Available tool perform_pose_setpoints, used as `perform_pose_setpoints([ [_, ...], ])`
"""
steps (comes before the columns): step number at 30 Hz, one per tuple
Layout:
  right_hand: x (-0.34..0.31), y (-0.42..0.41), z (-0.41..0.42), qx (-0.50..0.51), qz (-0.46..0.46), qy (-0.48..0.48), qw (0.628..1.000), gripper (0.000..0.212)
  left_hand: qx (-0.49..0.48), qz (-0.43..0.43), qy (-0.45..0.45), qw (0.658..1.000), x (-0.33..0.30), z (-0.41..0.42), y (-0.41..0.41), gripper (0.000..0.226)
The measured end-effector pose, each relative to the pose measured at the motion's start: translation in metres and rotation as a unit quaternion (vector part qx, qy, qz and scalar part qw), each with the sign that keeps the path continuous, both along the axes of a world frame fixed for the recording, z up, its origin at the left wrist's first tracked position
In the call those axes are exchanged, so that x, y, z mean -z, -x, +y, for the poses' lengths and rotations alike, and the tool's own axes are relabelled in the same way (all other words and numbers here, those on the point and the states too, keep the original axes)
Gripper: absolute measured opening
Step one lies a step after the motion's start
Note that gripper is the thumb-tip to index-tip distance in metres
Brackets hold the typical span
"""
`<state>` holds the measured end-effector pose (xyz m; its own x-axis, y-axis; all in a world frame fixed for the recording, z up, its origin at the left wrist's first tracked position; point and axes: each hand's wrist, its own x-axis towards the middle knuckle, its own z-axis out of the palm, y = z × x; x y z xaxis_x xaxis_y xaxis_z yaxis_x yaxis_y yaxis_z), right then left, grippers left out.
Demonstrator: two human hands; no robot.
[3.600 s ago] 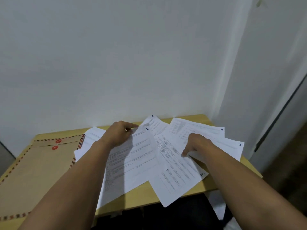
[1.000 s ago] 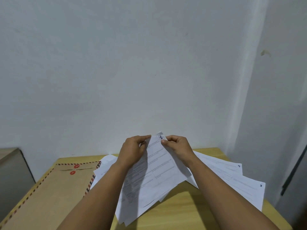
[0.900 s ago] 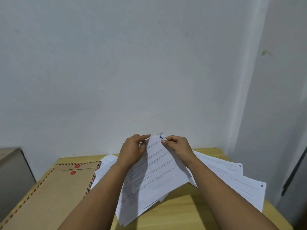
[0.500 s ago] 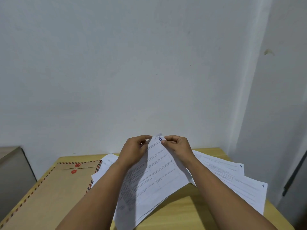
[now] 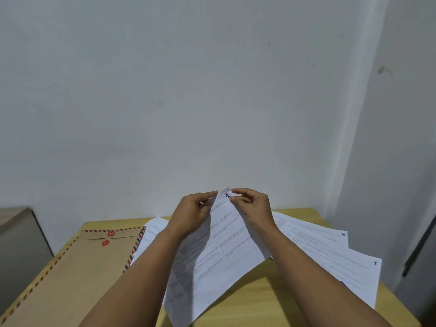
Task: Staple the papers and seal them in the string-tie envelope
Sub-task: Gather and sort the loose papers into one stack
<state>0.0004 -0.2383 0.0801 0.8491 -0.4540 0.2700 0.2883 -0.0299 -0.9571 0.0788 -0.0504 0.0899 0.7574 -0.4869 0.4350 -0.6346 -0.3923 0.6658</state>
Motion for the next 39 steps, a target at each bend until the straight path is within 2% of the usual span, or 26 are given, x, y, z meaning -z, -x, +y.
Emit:
perform_pose_setpoints([
  [7,0.008,0.0,-0.001,0.001,0.013,-0.019,1.0,0.024,0.001,-0.006,-0.012,1.0,0.005,-0.004,-0.003,0.038],
  [17,0.028,-0.003,-0.016,0.016,0.04,-0.023,0.999,0.027,0.019,-0.008,-0.038,0.999,0.018,-0.02,-0.006,0.054],
  [22,0.033,0.008,-0.064,0.045,0.104,0.084,0.99,0.034,0.03,-0.006,-0.048,0.998,0.027,-0.032,-0.014,0.055],
  [24,0.038,0.021,-0.105,0.098,0.157,0.125,0.975,0.037,0.035,-0.008,-0.048,0.998,0.031,-0.04,-0.018,0.054],
  [26,0.051,0.04,-0.151,0.178,0.229,0.164,0.943,0.039,0.04,-0.011,-0.052,0.998,0.035,-0.049,-0.02,0.055],
  [31,0.091,0.101,-0.24,0.339,0.448,0.189,0.806,0.046,0.057,0.001,-0.055,0.997,0.043,-0.071,-0.019,0.055],
  [33,0.111,0.118,-0.267,0.352,0.524,0.155,0.76,0.063,0.063,0.0,-0.056,0.996,0.045,-0.077,-0.018,0.053],
  [35,0.131,0.132,-0.282,0.337,0.564,0.114,0.745,0.084,0.066,0.002,-0.058,0.996,0.047,-0.083,-0.018,0.052],
  [36,0.14,0.136,-0.288,0.335,0.563,0.097,0.749,0.084,0.067,0.003,-0.059,0.996,0.048,-0.085,-0.017,0.052],
  [39,0.146,0.143,-0.284,0.38,0.524,0.088,0.757,0.042,0.072,0.003,-0.063,0.995,0.051,-0.089,-0.017,0.05],
])
